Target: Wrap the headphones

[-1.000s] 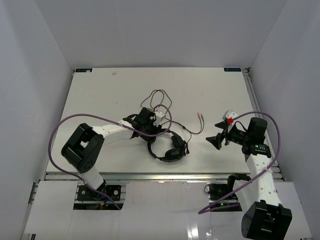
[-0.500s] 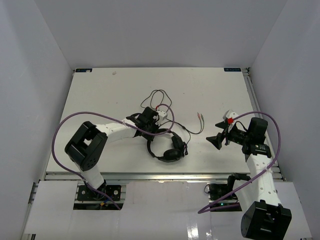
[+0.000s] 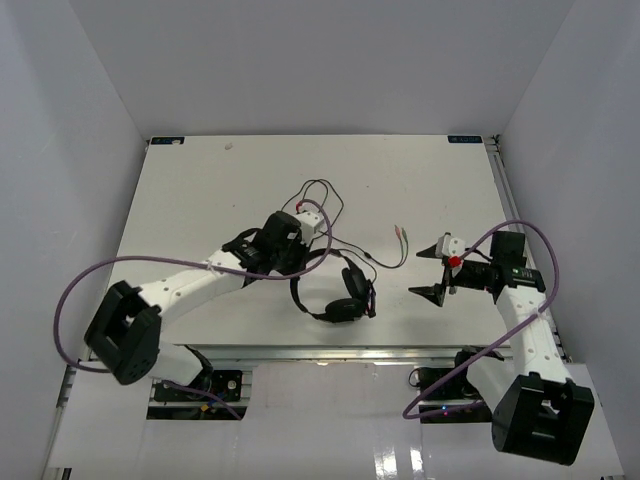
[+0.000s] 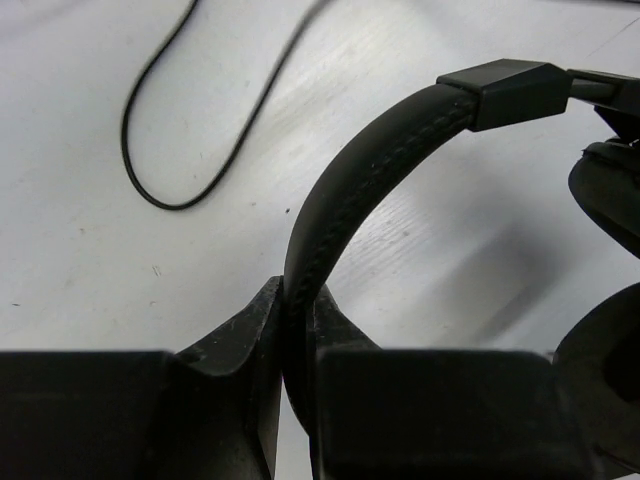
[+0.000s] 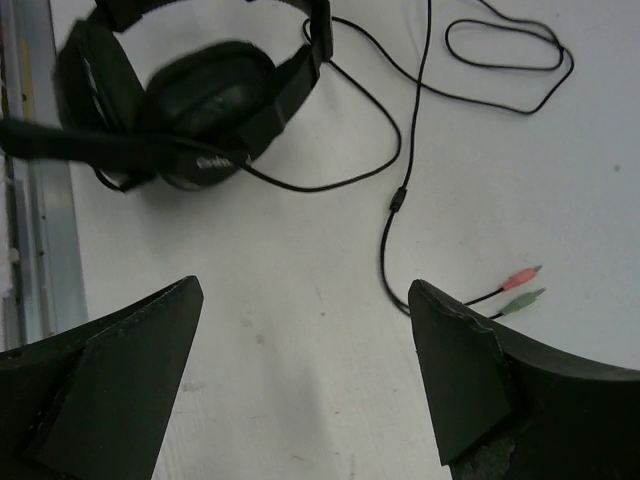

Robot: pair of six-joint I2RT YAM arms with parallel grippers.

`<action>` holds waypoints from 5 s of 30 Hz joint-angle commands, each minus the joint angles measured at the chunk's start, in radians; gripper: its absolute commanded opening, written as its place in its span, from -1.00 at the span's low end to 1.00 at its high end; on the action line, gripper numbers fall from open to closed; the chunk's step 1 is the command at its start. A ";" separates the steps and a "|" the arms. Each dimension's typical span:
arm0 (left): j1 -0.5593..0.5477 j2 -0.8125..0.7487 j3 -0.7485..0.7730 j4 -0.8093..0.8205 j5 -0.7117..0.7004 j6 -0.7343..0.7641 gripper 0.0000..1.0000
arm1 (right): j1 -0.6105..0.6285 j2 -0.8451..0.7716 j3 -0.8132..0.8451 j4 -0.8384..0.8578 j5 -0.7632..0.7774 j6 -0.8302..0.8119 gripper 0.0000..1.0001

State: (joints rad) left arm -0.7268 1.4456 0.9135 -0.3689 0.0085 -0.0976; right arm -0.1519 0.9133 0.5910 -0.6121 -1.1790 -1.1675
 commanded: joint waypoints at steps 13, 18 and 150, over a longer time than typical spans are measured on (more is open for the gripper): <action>0.006 -0.442 0.068 -0.073 0.213 -0.155 -1.00 | 0.397 0.423 0.462 -0.020 -0.048 -0.363 0.80; 0.006 -0.458 0.082 -0.013 0.270 -0.224 -1.00 | 0.461 0.490 0.461 0.021 -0.117 -0.286 0.80; 0.205 0.416 0.727 -0.128 -0.424 -0.848 -1.00 | 0.948 0.296 0.699 -0.036 0.735 0.157 -0.85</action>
State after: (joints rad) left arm -0.5207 1.8379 1.5814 -0.4654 -0.4393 -0.8663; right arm 0.7769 1.1977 1.2583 -0.6282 -0.3909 -0.9813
